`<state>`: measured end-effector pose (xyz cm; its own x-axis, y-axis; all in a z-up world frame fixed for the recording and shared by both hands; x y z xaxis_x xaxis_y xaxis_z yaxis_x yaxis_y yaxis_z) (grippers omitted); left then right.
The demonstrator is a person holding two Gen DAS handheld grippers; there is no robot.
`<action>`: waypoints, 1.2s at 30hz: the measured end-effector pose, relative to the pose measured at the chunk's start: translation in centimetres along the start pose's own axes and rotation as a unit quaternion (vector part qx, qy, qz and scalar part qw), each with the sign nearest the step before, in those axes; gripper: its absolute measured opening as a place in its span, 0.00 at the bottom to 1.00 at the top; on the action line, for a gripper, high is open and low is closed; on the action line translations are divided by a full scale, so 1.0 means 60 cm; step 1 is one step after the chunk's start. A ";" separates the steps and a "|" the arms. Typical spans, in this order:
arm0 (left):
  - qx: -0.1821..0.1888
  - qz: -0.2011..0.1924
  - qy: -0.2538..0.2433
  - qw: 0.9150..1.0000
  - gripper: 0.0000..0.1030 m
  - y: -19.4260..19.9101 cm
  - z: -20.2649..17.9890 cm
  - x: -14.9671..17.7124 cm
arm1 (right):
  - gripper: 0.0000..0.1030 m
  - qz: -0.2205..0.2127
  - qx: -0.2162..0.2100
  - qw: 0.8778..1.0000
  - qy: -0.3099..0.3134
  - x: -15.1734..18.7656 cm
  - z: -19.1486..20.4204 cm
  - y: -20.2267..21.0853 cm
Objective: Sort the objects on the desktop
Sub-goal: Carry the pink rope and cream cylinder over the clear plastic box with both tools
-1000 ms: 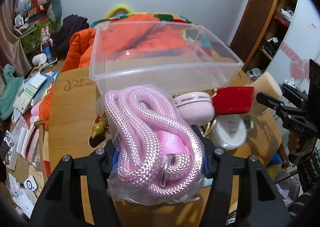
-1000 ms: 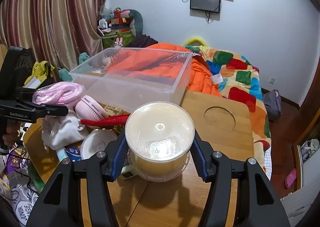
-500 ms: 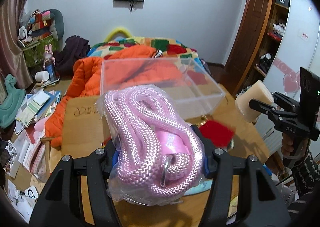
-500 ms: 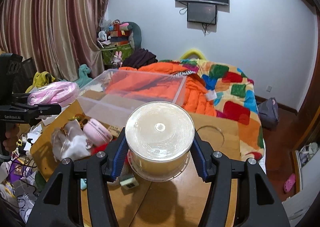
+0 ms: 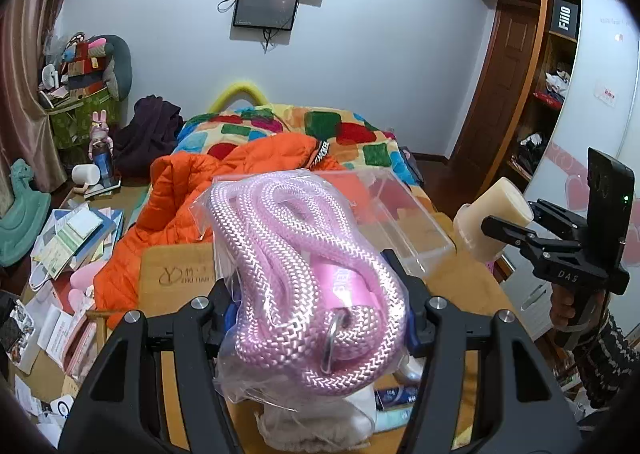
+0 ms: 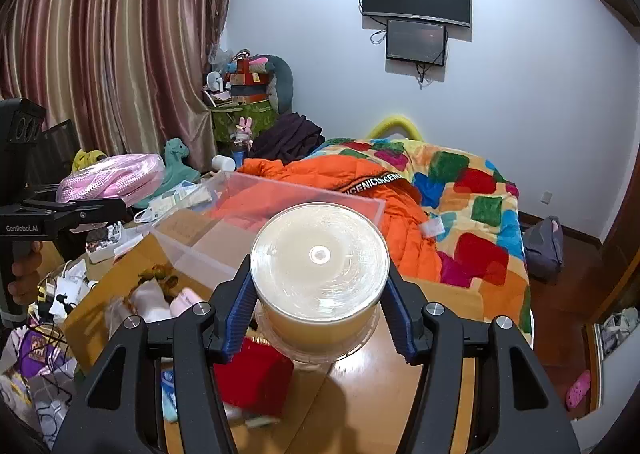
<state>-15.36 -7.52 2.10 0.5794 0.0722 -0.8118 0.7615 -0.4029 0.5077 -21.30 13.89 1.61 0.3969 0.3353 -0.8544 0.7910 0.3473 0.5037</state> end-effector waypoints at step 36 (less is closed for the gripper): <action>0.017 0.137 0.008 0.990 0.58 -0.216 0.080 -0.019 | 0.53 0.113 -0.031 0.989 0.092 -0.029 0.072 -0.228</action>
<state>-27.27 -6.77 -4.92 0.7679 -0.0295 -0.6399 0.5649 -0.4400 0.6981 -30.80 4.78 -4.33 0.4651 0.5617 -0.6842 0.6594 0.2959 0.6911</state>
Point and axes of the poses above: each gripper's, at about its wrist camera, not at the fingertips, and y roughly against the way its jaws point, z to its left, x to its underside, the point moved 5 cm from there along -y, roughly the way its jaws point, and after that the axes turned 12 degrees about x, right-handed, at the moved point
